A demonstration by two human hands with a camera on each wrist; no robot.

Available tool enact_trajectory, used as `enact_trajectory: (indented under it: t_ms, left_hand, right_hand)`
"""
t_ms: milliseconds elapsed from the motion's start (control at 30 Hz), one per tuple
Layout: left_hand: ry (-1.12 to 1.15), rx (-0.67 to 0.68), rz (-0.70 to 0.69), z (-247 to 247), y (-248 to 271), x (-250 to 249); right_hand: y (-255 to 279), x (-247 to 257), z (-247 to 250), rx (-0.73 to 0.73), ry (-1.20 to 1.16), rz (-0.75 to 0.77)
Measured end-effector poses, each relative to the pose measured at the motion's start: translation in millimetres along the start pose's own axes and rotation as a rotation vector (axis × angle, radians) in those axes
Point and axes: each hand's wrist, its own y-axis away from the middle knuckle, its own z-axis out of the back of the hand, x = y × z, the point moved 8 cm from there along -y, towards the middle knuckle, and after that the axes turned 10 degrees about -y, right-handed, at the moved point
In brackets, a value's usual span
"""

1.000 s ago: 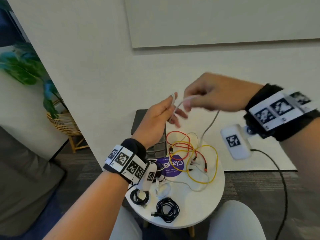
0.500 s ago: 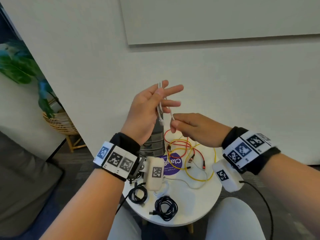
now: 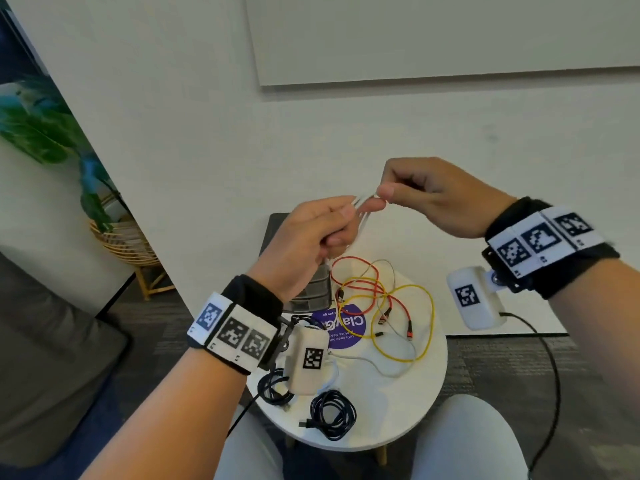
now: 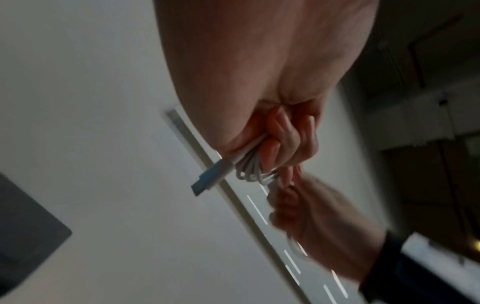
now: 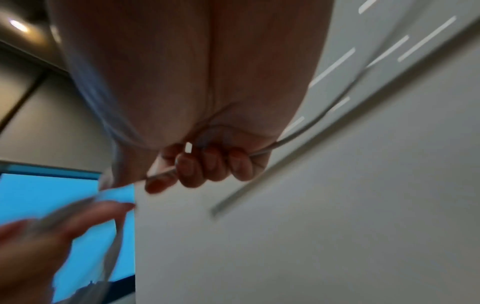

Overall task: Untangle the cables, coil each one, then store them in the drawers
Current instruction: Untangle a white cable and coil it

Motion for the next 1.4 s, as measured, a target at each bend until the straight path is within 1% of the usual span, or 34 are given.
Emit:
enact_trajectory:
  t_ms: [100, 167, 233, 333, 400, 500, 633, 667, 733, 800, 833, 900, 967, 1033, 1167, 1267, 1333, 1400]
  left_hand:
    - [0.234, 0.015, -0.041, 4.9, 2.0, -11.8]
    - [0.323, -0.047, -0.093, 14.9, 2.2, -17.2]
    - [0.29, -0.172, -0.128, 29.9, 2.4, -17.3]
    - [0.165, -0.351, -0.058, 41.9, 4.7, -3.6]
    - [0.028, -0.394, 0.014, 37.8, 6.5, 6.8]
    - [-0.084, -0.361, 0.049, 24.7, 8.0, 15.7]
    - [-0.281, -0.283, 0.017, 17.6, 8.5, 11.9]
    - [-0.279, -0.252, 0.001, 15.1, 9.1, 9.8]
    - [-0.194, -0.197, -0.001, 10.6, 11.3, 5.8]
    - [-0.089, -0.132, 0.02, 4.8, 12.6, 4.8]
    - [-0.032, -0.094, 0.023, 1.1, 13.9, 3.8]
    - [0.108, -0.038, 0.055, -5.2, 17.8, 3.0]
    - [0.253, -0.045, 0.104, -4.3, 22.6, 6.5]
    - [0.341, -0.089, 0.122, -0.2, 28.1, 12.6]
    - [0.301, -0.191, 0.186, 0.1, 37.0, 28.9]
    - [0.299, -0.229, 0.228, -2.8, 43.7, 38.5]
    - [0.312, -0.241, 0.242, -2.0, 47.6, 43.8]
    - [0.322, -0.241, 0.251, -2.2, 49.3, 46.6]
  right_hand:
    - [4.4, -24.6, -10.9, -0.068, 0.005, -0.048]
    - [10.2, -42.3, -29.0, -0.03, 0.031, -0.127]
    - [15.9, -49.2, -56.1, 0.067, 0.072, -0.149]
    - [18.8, -26.3, -91.5, 0.199, 0.091, -0.086]
    - [17.3, -6.0, -105.9, 0.272, 0.175, -0.043]
    - [14.3, 18.9, -110.2, 0.309, 0.349, 0.03]
    - [7.2, 51.5, -81.5, 0.237, 0.343, 0.193]
    - [5.7, 58.3, -70.4, 0.196, 0.334, 0.225]
    - [5.0, 69.3, -48.7, 0.065, 0.305, 0.26]
    - [6.8, 74.7, -32.2, -0.07, 0.224, 0.253]
    - [7.0, 75.4, -29.2, -0.095, 0.179, 0.246]
    - [6.3, 73.0, -30.7, -0.098, 0.163, 0.225]
    - [5.2, 62.4, -33.3, -0.109, 0.173, 0.186]
    - [6.2, 50.1, -37.0, -0.132, 0.126, 0.136]
    - [11.9, 27.4, -53.5, -0.177, 0.041, 0.028]
    - [17.6, 9.6, -73.1, -0.146, -0.079, -0.062]
    - [20.5, 3.1, -82.0, -0.132, -0.115, -0.068]
    - [21.9, -0.2, -84.6, -0.134, -0.103, -0.066]
